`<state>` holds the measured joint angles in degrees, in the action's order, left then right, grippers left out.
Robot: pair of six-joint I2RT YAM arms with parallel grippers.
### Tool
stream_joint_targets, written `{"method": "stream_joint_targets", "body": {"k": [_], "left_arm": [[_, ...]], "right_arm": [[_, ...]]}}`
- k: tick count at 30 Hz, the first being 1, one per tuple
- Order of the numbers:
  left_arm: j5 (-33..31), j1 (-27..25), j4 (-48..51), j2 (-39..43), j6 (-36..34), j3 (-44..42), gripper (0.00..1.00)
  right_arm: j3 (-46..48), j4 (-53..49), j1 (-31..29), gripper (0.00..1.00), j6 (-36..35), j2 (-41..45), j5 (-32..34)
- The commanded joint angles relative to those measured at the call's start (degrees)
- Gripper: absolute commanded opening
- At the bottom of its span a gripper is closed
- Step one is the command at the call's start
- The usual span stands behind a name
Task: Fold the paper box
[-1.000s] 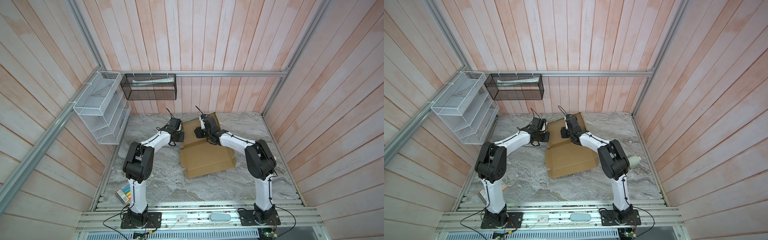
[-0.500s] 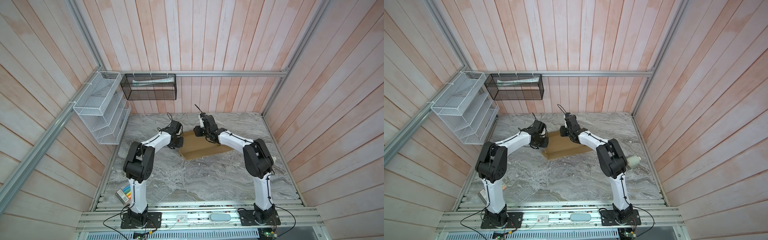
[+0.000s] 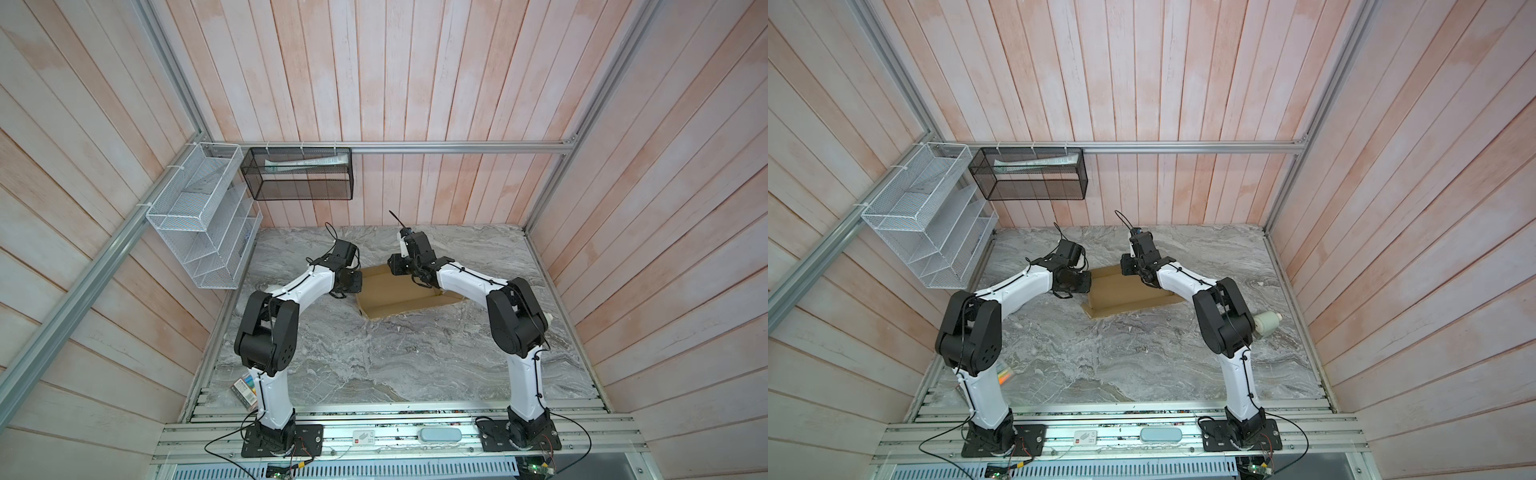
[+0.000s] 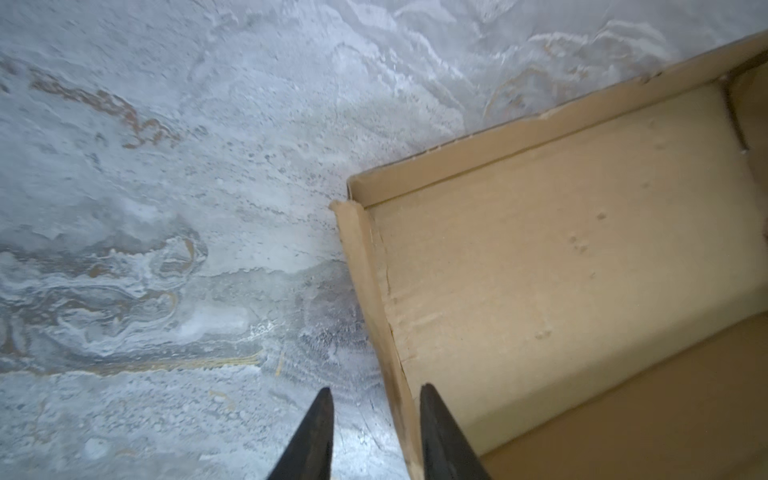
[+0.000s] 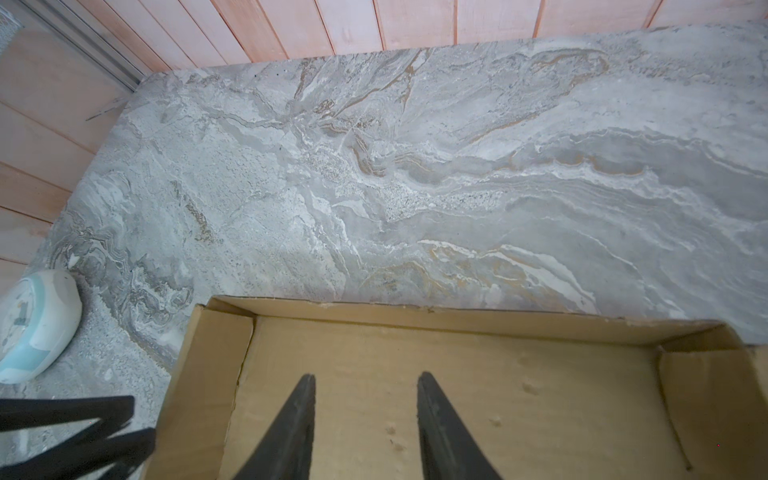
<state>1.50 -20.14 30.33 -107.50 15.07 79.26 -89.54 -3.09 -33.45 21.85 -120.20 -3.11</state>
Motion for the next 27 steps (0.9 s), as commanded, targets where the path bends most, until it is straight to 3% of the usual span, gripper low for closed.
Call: {"method": "stream_joint_targets", "body": {"k": [1,12,21,27], "left_arm": [[0.9,0.5,-4.5,3.9,2.0,-1.0,0.39],[2.5,2.2,-9.3,13.1,4.4,-4.8,0.40],[4.2,3.2,-11.9,25.5,9.0,-12.1,0.40],[4.8,3.1,-12.7,36.4,14.8,-20.3,0.42]], "right_arm": [[2.3,-0.1,0.3,0.42,-0.8,3.8,-0.1],[9.8,1.7,0.3,0.42,-0.9,16.6,5.9],[11.2,-6.8,0.4,0.43,-4.0,30.7,11.7],[14.0,-11.9,0.9,0.46,-4.7,37.7,11.1]]}}
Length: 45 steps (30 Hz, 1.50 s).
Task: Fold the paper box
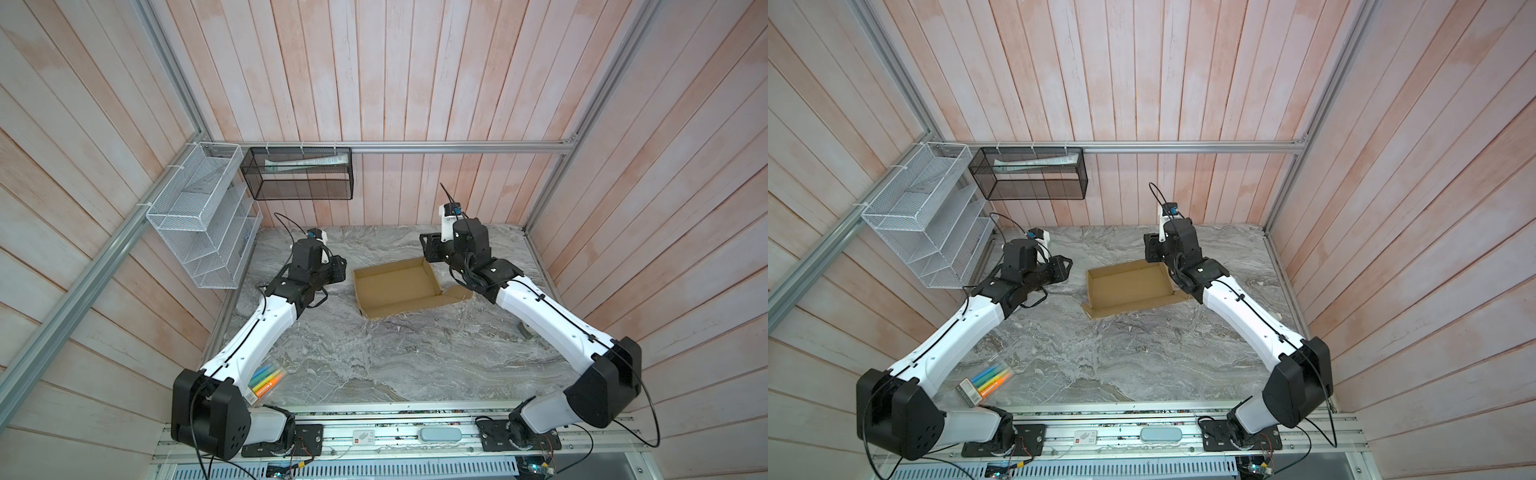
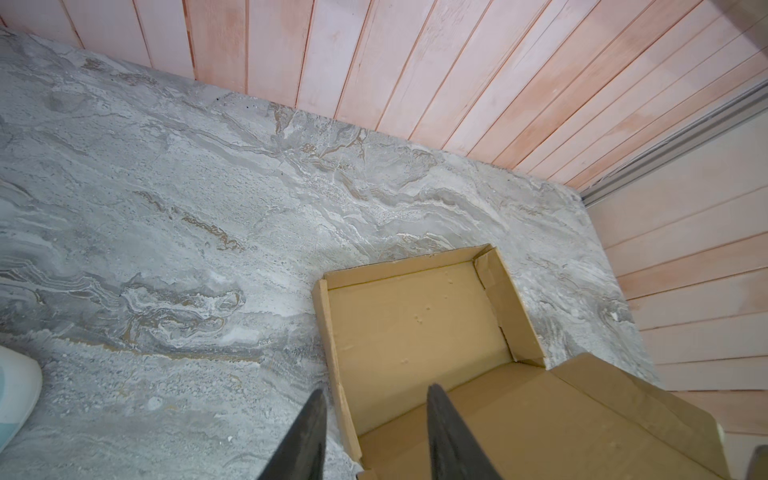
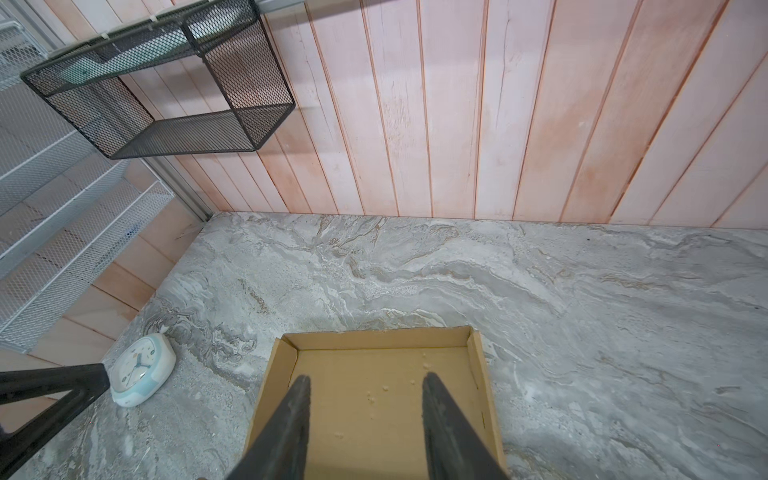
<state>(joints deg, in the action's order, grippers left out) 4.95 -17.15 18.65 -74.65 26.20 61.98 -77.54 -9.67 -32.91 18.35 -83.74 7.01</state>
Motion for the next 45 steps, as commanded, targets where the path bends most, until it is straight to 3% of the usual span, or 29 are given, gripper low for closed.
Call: {"method": "stream_joint_targets", "body": {"k": [1,8,13,21,29,32,41,45], "left_arm": [[1.7,0.1,-1.3,5.6,4.7,-4.8,0.42],[0.5,-1.8,-0.7,15.7,7.4,-14.3,0.43],[-5.7,-5.5,2.7,21.9,10.0,-18.8,0.43],[-12.1,-6.8,11.8,29.4,17.4,-22.6,0.38],[-8.8,-8.6,18.9,32.6,26.8,-25.3,0.35],[-9.8,-12.0,19.1,33.0,30.2,-26.1,0.35],[-21.0,-27.8,19.3,28.2,40.6,-25.5,0.35],[-23.3,-32.0,18.4,25.9,42.7,-25.2,0.35]], "right_arm": [[2.7,-5.8,0.4,0.46,-1.2,2.0,1.0],[7.2,-5.9,2.5,0.46,-1.6,5.5,0.2],[7.0,-7.7,4.6,0.46,-2.9,4.6,-0.5],[5.5,-9.7,6.6,0.46,-3.0,3.3,-0.3],[-0.1,-11.9,7.1,0.46,-6.3,-1.1,-1.1],[-2.2,-12.6,8.1,0.46,-8.1,-2.6,-2.9],[-3.7,-13.0,11.3,0.46,-11.0,-4.4,-8.0],[-2.5,-12.3,12.4,0.46,-11.0,-4.6,-10.2]]}}
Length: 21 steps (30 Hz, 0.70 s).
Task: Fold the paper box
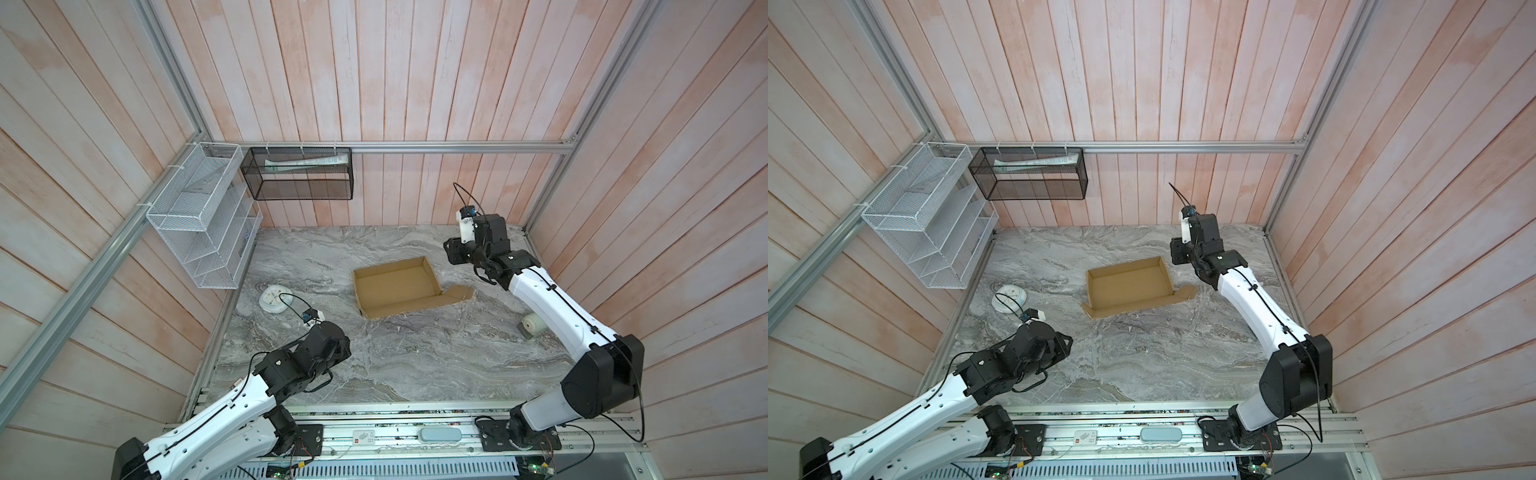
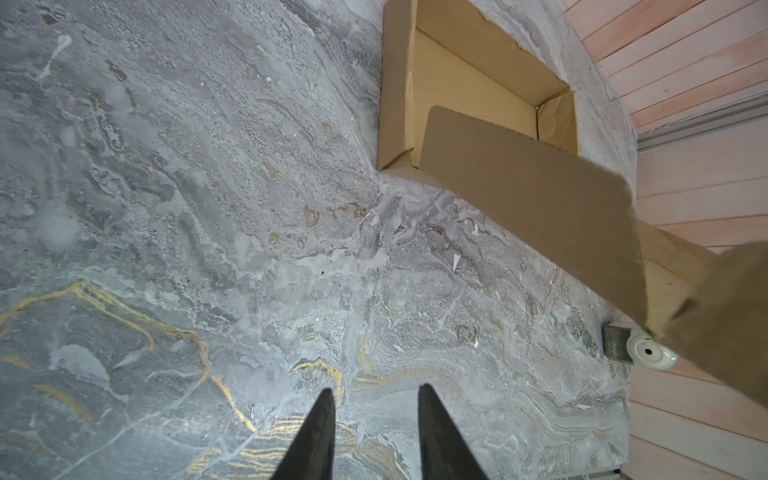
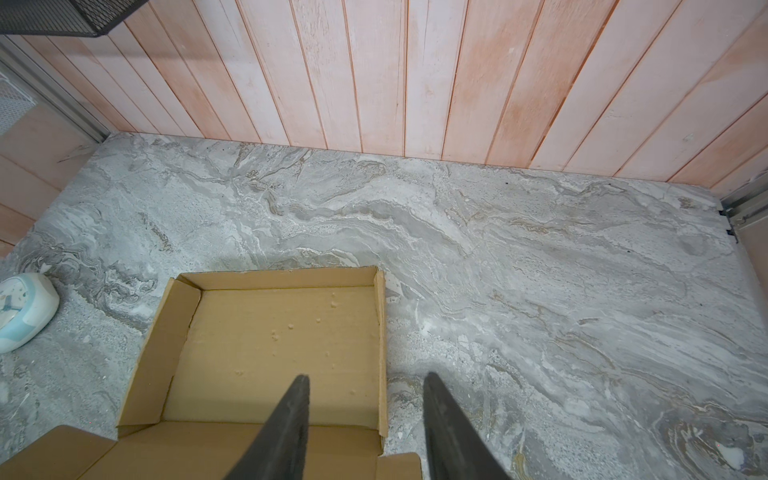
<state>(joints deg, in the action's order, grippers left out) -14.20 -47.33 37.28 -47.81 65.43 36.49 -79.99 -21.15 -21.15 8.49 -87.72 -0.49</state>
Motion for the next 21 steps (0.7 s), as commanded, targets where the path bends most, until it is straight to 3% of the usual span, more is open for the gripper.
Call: {"method": "stream_joint_targets", "body": {"k": [1,11,21], "left_arm": [[-4.3,-2.5,-0.9,-1.6,3.8,0.3,0.35],[-5.1,-6.3,-7.2,-8.5,4.6,1.5,0.35],[-6.6,-6.9,-15.2,-13.3,5.1,1.0,0.35]], "right_arm": [[0.0,-0.9,0.8,0.46,-1.4,-0.8,-3.3],[1.0,-3.2,2.7,0.46,-4.3,-2.7,-6.4],[6.6,-2.5,6.9,0.45,-3.2,-2.1,-11.8]]}}
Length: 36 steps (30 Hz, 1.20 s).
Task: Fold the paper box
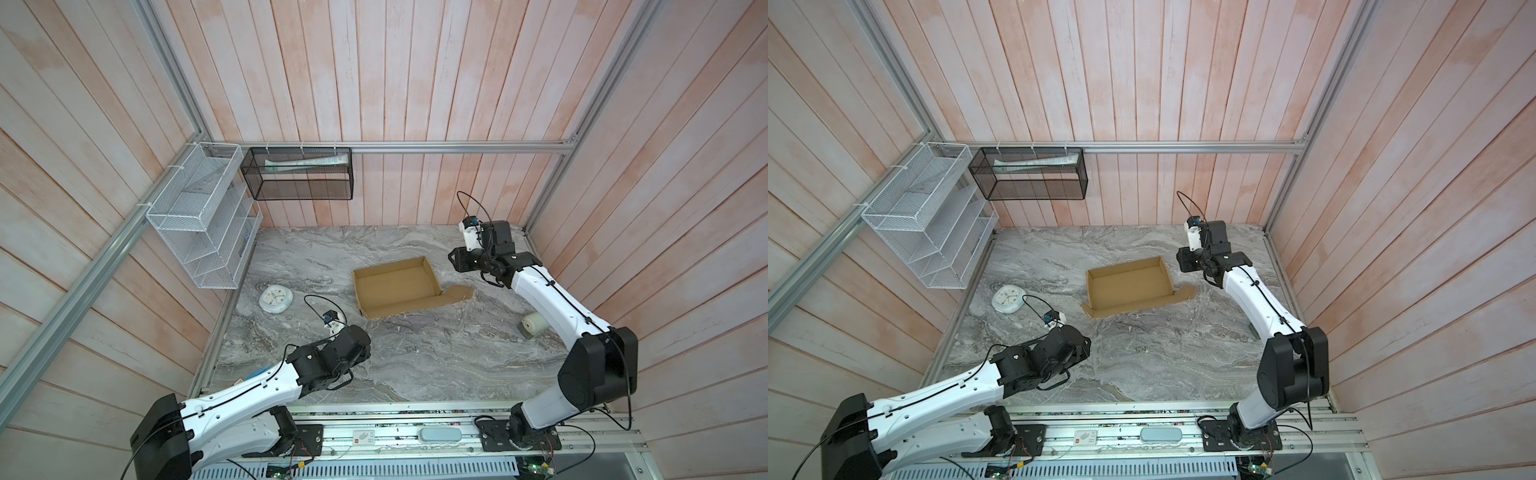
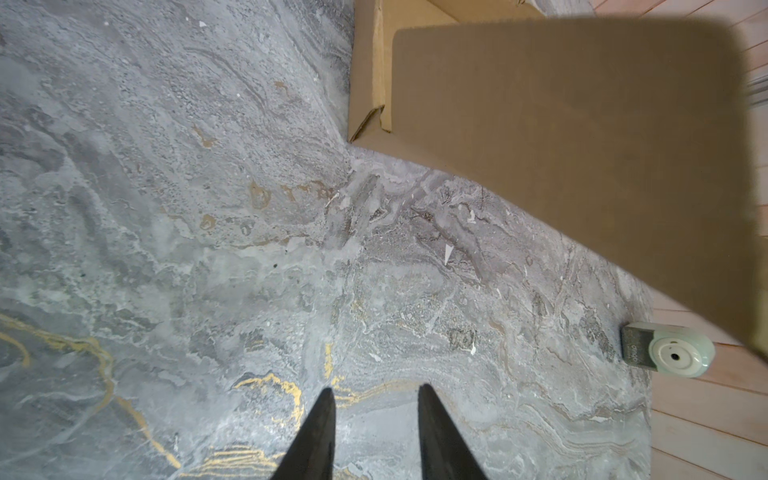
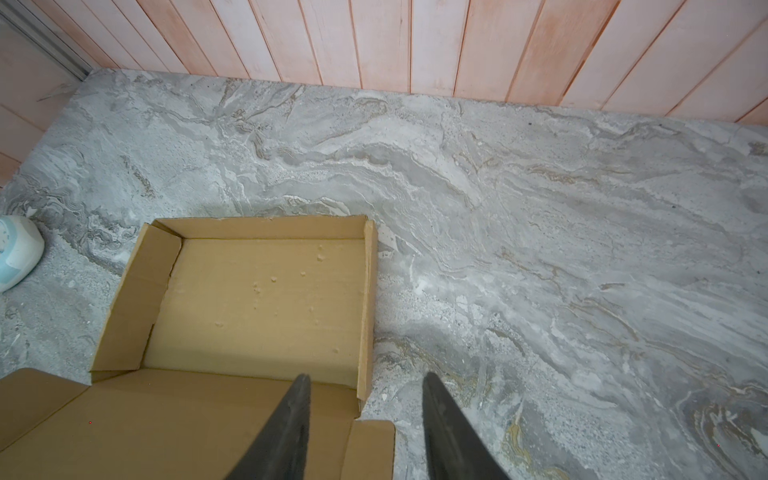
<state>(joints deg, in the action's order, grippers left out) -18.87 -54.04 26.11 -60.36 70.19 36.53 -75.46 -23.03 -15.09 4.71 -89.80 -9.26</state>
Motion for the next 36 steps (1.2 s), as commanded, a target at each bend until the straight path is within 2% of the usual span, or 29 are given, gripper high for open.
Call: {"method": "stream_joint_targets", "body": {"k": [1,15,24,36], "left_arm": [[-2.2,-0.2,-5.0,-1.2,0.0,1.0,0.35],[-2.7,0.0,-15.3,-7.2,-3.2,0.5,0.36],[0.5,4.1,-19.8,-9.4,-5.7,-0.2,0.36],[2.7,9.4,-23.5,-11.9,-9.4,1.7,0.36]], "right_arm": [[2.9,-0.3,1.1,0.45,0.9,0.2,-3.7],[7.7,0.0,2.0,0.43,0.9,0.2,-7.0],[8.2,0.0,2.0,0.41,-0.1,-2.2,-9.4],[8.9,-2.4,1.9,0.40,-1.8,-1.1,-13.2]]}}
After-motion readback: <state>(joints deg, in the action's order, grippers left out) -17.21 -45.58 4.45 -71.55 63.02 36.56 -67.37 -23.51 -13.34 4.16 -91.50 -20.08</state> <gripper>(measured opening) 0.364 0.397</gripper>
